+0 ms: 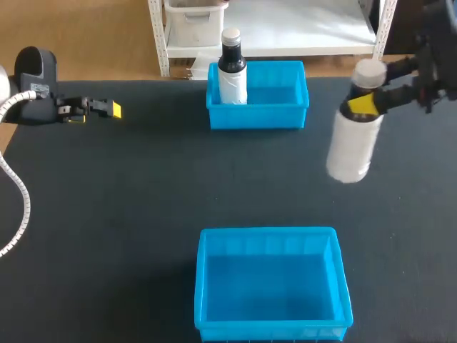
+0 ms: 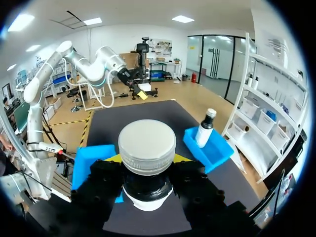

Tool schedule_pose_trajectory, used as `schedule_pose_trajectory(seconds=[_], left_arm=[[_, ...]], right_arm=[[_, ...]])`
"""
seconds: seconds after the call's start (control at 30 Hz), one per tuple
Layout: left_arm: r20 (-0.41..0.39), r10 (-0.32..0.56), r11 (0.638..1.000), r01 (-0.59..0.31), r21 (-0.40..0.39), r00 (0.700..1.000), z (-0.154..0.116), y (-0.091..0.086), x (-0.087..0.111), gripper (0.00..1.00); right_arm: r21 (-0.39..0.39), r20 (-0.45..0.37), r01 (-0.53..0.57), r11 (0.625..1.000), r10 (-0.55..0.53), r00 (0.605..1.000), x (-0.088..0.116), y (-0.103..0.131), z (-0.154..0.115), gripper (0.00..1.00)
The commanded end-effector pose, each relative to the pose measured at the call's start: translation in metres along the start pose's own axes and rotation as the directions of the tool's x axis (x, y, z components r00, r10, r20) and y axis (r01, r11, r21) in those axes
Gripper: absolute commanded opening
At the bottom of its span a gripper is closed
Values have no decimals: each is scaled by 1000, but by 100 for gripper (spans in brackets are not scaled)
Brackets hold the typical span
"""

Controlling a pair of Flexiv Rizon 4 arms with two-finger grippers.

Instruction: Pick up the bottle, and place it in the far bin if it is heavy, or in the near bin if it is light.

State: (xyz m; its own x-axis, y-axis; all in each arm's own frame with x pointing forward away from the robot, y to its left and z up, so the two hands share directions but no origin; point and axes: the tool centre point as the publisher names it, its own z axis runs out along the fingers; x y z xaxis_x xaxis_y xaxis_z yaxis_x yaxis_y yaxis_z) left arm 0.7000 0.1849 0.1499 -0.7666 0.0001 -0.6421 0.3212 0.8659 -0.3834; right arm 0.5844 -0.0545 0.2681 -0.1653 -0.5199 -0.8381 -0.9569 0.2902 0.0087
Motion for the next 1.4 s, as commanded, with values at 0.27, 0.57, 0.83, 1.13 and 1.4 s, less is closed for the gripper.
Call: schedule_pose_trajectory(seconds=[0.27,0.57,0.83,1.13,1.4], left_arm=[[0,0,1000,0,0,1000,0,0,0,100],[0,0,1000,0,0,1000,0,0,0,100],[0,0,1000,0,0,1000,0,0,0,100],[0,0,1000,0,0,1000,0,0,0,100],[0,0,1000,0,0,1000,0,0,0,100]], right_arm=[[-57,-10,13,998,-13,1000,-21,79,62,0],[-149,-3,46,988,-47,999,-22,113,97,0],[-229,23,64,971,-60,998,-21,135,118,0],[-311,26,95,946,-91,996,-3,148,140,0],[-357,30,167,919,-168,985,13,150,160,0]])
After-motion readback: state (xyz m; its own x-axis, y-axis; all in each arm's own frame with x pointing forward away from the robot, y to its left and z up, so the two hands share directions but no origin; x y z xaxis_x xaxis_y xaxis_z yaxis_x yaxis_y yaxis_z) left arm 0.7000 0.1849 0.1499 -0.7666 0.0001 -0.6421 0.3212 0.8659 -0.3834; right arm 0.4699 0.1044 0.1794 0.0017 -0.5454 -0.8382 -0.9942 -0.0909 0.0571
